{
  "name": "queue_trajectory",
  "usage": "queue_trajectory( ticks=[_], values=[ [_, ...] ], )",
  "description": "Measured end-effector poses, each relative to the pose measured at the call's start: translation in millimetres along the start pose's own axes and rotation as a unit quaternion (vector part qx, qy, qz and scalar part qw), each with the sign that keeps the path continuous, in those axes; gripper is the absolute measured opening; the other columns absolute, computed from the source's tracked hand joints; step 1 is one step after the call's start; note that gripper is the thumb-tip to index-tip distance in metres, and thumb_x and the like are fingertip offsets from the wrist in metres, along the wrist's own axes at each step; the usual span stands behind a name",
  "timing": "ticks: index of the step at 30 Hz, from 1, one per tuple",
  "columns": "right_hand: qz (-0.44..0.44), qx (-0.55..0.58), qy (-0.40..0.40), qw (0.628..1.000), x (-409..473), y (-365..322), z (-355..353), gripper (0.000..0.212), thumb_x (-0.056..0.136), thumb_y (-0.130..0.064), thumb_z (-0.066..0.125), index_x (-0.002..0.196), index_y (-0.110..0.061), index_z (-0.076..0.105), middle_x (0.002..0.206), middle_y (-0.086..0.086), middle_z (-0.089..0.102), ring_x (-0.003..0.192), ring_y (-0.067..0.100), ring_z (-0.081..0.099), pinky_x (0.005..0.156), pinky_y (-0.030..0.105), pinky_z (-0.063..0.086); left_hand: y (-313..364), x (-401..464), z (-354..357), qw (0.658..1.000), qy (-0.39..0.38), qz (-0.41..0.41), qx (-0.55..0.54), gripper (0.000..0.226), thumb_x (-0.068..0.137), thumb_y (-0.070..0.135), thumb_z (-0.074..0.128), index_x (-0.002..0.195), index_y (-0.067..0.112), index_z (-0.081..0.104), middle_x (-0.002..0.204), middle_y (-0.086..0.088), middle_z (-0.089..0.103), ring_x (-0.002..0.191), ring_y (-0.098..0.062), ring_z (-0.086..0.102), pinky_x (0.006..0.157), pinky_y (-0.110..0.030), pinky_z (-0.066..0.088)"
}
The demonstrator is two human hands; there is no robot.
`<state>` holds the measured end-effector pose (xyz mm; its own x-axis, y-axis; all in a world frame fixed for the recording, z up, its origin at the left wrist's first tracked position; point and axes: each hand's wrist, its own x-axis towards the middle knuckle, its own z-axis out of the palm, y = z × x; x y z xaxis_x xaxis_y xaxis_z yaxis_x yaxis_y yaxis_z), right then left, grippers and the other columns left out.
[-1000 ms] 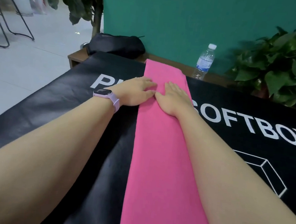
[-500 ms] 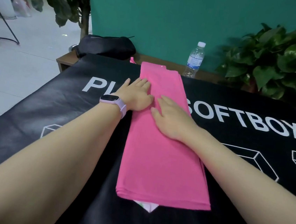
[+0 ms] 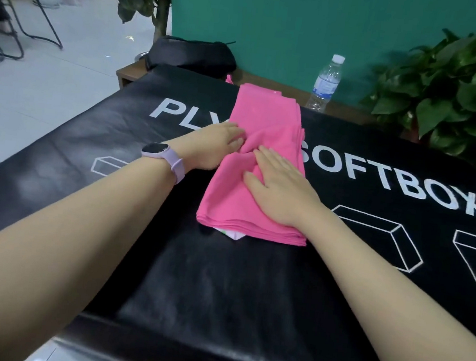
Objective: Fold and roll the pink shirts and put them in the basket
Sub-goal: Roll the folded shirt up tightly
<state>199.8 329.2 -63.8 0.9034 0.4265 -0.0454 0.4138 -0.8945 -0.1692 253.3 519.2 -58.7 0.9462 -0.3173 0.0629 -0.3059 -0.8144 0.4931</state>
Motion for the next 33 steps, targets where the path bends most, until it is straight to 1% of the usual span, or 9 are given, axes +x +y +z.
queue_trajectory(
  ticks=[5,10,13,15,18,24,28,31,33],
  values=[
    [-0.04,0.013,0.024,0.999,-22.8,7.2,-3.1,0.073,0.104,-0.057,0.028,0.162,-0.016,0.01,0.17,0.0,0.003,0.156,0.012,0.001,0.122,0.027,-0.001,5.4,-9.3,-3.8,0.998,-0.061,-0.003,-0.001,0.052,0.105,0.048,0.038,0.149,0.022,0.046,0.159,0.003,0.034,0.146,-0.005,0.022,0.116,-0.021,0.012],
    [-0.069,0.036,0.012,0.997,-46.3,-4.6,-14.7,0.07,0.101,-0.057,0.04,0.161,-0.024,0.021,0.168,-0.003,0.015,0.153,0.013,0.012,0.12,0.027,0.007,-4.2,4.3,-3.4,0.987,-0.115,-0.003,0.114,0.069,0.1,0.062,0.035,0.16,0.037,0.012,0.168,0.005,0.0,0.154,-0.015,-0.008,0.125,-0.039,-0.005],
    [-0.127,0.047,0.085,0.987,-71.3,-12.6,-16.7,0.049,0.096,-0.054,0.054,0.132,-0.021,0.055,0.128,-0.006,0.049,0.121,0.013,0.046,0.101,0.03,0.038,-6.7,1.1,0.3,0.985,-0.091,-0.001,0.15,0.076,0.096,0.069,0.029,0.16,0.033,0.011,0.169,0.004,0.003,0.155,-0.02,-0.003,0.124,-0.045,-0.001],
    [-0.168,0.06,0.102,0.979,-84.3,-8.4,-21.6,0.042,0.086,-0.059,0.065,0.108,-0.025,0.059,0.103,-0.01,0.05,0.097,0.012,0.051,0.082,0.028,0.04,-6.2,-4.4,3.1,0.983,-0.067,-0.005,0.17,0.077,0.096,0.07,0.027,0.16,0.029,0.017,0.167,0.002,0.013,0.154,-0.023,0.008,0.122,-0.05,0.007],
    [-0.168,0.027,0.049,0.984,-86.8,2.2,-30.4,0.047,0.075,-0.072,0.065,0.098,-0.032,0.055,0.095,-0.013,0.052,0.09,0.008,0.051,0.079,0.034,0.046,1.2,-7.8,-3.5,0.973,-0.002,0.043,0.225,0.071,0.096,0.066,0.036,0.147,0.017,0.04,0.145,-0.013,0.042,0.135,-0.034,0.038,0.114,-0.05,0.029],
    [-0.16,0.095,0.085,0.979,-77.5,15.1,-33.9,0.007,0.083,-0.032,0.07,0.087,-0.026,0.069,0.078,-0.008,0.063,0.072,0.012,0.056,0.069,0.04,0.05,26.5,-16.8,-17.6,0.957,0.142,0.19,0.17,0.016,0.097,0.012,0.04,0.097,0.01,0.056,0.095,-0.008,0.06,0.088,-0.031,0.051,0.085,-0.05,0.043],
    [-0.102,0.235,0.049,0.965,-70.7,31.2,-41.7,0.013,0.088,-0.039,0.074,0.083,-0.027,0.075,0.065,-0.001,0.063,0.055,0.013,0.048,0.056,0.035,0.042,37.2,-24.8,-18.8,0.993,0.006,0.108,-0.055,0.023,0.094,-0.001,0.048,0.097,0.015,0.064,0.074,0.004,0.056,0.065,-0.011,0.047,0.068,-0.031,0.037],
    [-0.103,0.301,0.019,0.948,-68.8,34.3,-46.1,0.022,0.087,-0.05,0.071,0.086,-0.029,0.079,0.074,0.007,0.069,0.063,0.035,0.054,0.064,0.045,0.048,40.3,-31.9,-30.8,0.926,-0.194,0.114,-0.302,0.036,0.078,0.002,0.058,0.113,0.009,0.064,0.091,-0.008,0.059,0.081,-0.022,0.049,0.07,-0.033,0.035],
    [-0.1,0.33,0.005,0.939,-68.1,34.9,-49.6,0.028,0.085,-0.054,0.07,0.09,-0.028,0.079,0.084,0.019,0.071,0.074,0.045,0.06,0.078,0.057,0.05,38.7,-34.4,-39.1,0.907,-0.265,0.144,-0.293,0.049,0.072,0.019,0.072,0.121,0.017,0.064,0.106,-0.01,0.059,0.089,-0.02,0.053,0.076,-0.029,0.04]
  ],
)
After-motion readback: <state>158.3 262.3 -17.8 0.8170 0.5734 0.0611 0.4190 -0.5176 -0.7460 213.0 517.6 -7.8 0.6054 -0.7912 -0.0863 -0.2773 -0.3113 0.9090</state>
